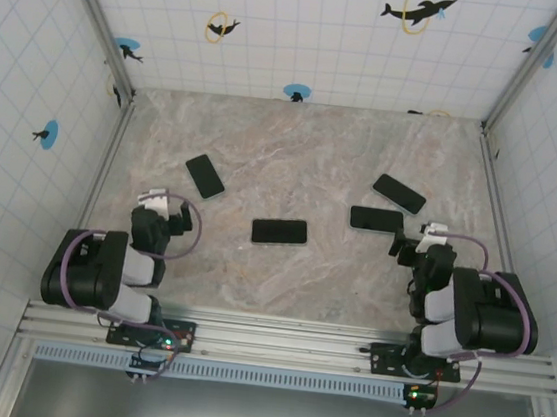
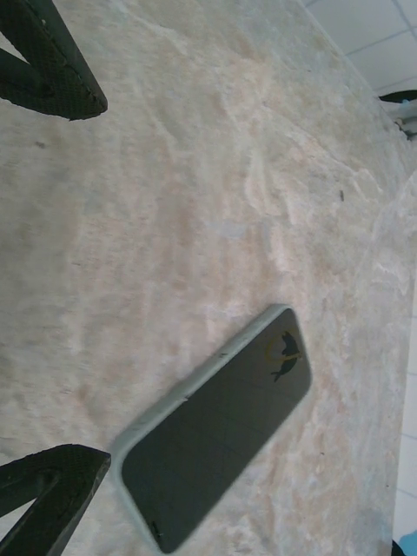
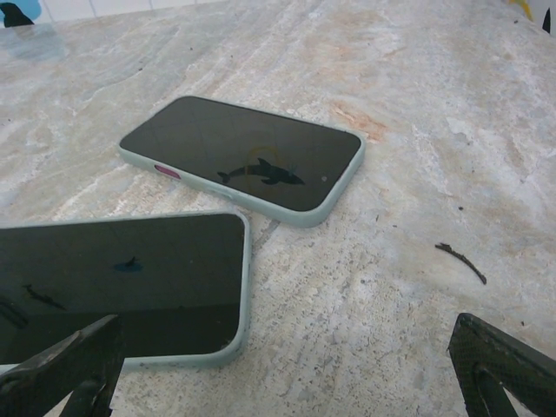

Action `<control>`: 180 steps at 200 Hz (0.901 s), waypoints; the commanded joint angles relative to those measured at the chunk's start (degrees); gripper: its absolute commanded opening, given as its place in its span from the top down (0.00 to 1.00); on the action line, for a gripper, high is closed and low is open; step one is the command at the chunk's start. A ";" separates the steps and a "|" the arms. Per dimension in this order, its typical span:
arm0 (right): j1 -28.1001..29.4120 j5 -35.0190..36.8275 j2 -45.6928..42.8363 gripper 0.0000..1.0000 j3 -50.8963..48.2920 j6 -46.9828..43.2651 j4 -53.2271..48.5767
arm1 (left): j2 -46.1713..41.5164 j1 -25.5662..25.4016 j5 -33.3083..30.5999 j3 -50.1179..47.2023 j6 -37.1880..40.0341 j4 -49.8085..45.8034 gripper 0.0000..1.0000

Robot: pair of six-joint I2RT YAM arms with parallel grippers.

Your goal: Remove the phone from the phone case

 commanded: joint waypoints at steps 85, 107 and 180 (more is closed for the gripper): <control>5.02 -13.88 -17.34 0.02 12.33 3.40 -25.94 | 1.21 -5.11 -3.14 34.43 -20.97 -52.65 0.02; 8.11 -17.53 -16.90 0.02 16.92 1.90 -34.03 | 4.78 -6.81 -1.72 40.69 -20.59 -59.49 0.02; 15.19 -24.07 -10.85 0.02 27.35 1.62 -47.97 | 16.86 -10.83 -10.11 54.53 -25.42 -74.00 0.02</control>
